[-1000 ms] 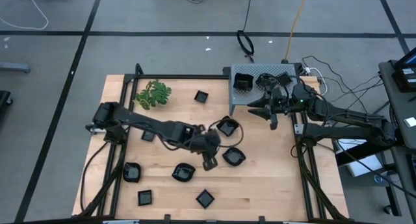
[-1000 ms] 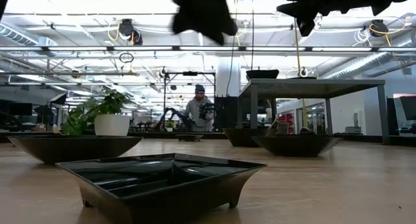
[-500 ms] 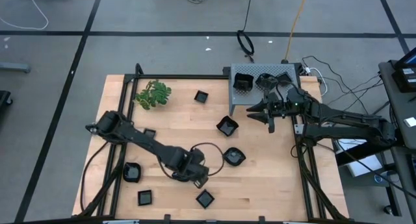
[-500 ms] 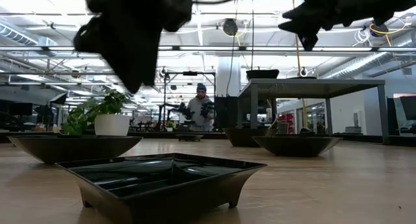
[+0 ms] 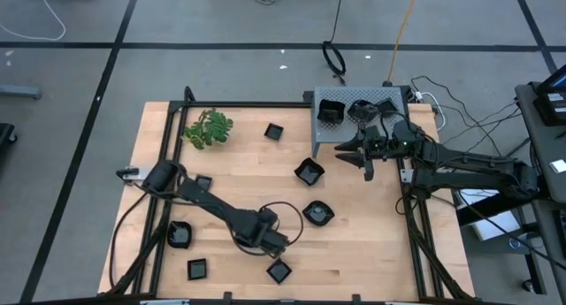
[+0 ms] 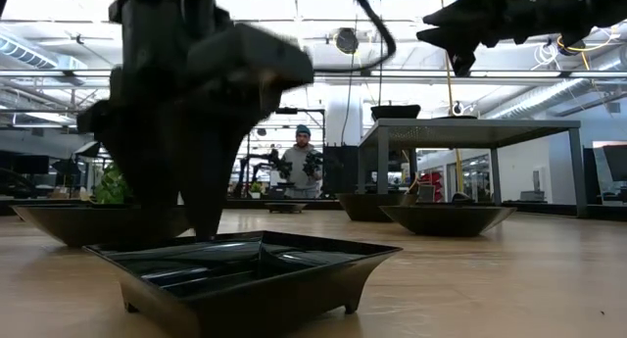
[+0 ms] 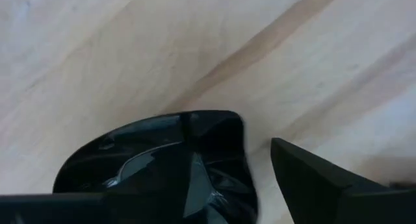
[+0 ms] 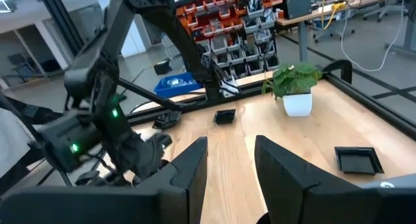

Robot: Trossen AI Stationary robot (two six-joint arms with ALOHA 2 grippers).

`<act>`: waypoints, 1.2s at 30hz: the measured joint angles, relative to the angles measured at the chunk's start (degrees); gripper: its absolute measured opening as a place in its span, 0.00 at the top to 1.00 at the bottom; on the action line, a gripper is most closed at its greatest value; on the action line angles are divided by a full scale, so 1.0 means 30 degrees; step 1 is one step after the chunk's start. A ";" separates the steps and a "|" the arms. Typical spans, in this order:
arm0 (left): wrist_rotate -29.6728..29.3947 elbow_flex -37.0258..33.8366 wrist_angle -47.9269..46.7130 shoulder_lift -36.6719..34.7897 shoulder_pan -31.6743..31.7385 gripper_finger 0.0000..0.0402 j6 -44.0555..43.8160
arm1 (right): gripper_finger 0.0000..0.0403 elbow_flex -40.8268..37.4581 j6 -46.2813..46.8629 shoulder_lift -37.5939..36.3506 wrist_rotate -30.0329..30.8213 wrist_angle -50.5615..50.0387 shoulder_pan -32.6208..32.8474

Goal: Pick & Place Mini shaped plates
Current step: Move the leaf shaped plate to center of the table

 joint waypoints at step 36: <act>-0.2556 0.3606 0.5228 0.0283 0.1889 0.99 1.6446 | 0.71 0.0000 0.0146 -0.0007 -0.0004 -0.0027 0.0000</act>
